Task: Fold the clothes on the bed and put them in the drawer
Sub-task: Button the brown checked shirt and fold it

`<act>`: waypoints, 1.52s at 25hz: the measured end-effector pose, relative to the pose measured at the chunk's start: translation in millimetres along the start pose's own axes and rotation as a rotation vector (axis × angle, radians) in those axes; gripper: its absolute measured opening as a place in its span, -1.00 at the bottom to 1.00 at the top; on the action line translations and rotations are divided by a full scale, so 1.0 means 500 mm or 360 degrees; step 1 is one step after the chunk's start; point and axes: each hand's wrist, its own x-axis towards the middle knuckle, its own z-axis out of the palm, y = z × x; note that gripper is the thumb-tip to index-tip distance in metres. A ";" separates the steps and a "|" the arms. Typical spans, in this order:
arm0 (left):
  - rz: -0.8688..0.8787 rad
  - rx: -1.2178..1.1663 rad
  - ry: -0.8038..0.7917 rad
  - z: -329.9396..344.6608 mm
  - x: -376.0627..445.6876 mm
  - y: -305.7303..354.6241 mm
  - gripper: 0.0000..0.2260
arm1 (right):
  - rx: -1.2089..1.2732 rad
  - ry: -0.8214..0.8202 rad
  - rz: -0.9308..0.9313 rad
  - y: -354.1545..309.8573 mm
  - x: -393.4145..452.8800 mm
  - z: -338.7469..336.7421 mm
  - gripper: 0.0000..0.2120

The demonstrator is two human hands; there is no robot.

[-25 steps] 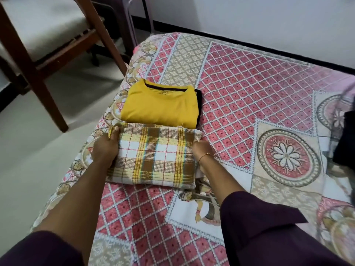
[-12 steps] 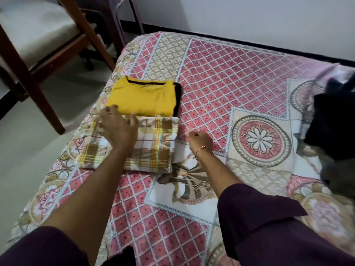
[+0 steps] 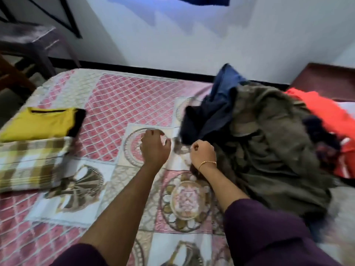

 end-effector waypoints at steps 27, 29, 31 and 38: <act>0.0301 -0.0881 -0.0054 0.030 -0.014 0.536 -0.67 | -0.0139 0.0333 0.0003 0.178 0.125 -0.422 -0.61; 0.0351 -0.0676 -0.0226 -0.013 -0.001 0.548 -0.71 | -0.0208 0.0468 -0.0072 0.145 0.107 -0.471 -0.72; 0.0314 -0.0424 -0.0403 -0.045 0.014 0.560 -0.48 | -0.0109 0.0585 -0.0101 0.100 0.097 -0.528 -0.74; 0.0438 -0.0261 -0.0869 -0.123 -0.008 0.637 -0.10 | 0.1482 0.0515 -0.0168 -0.135 -0.013 -0.719 -0.77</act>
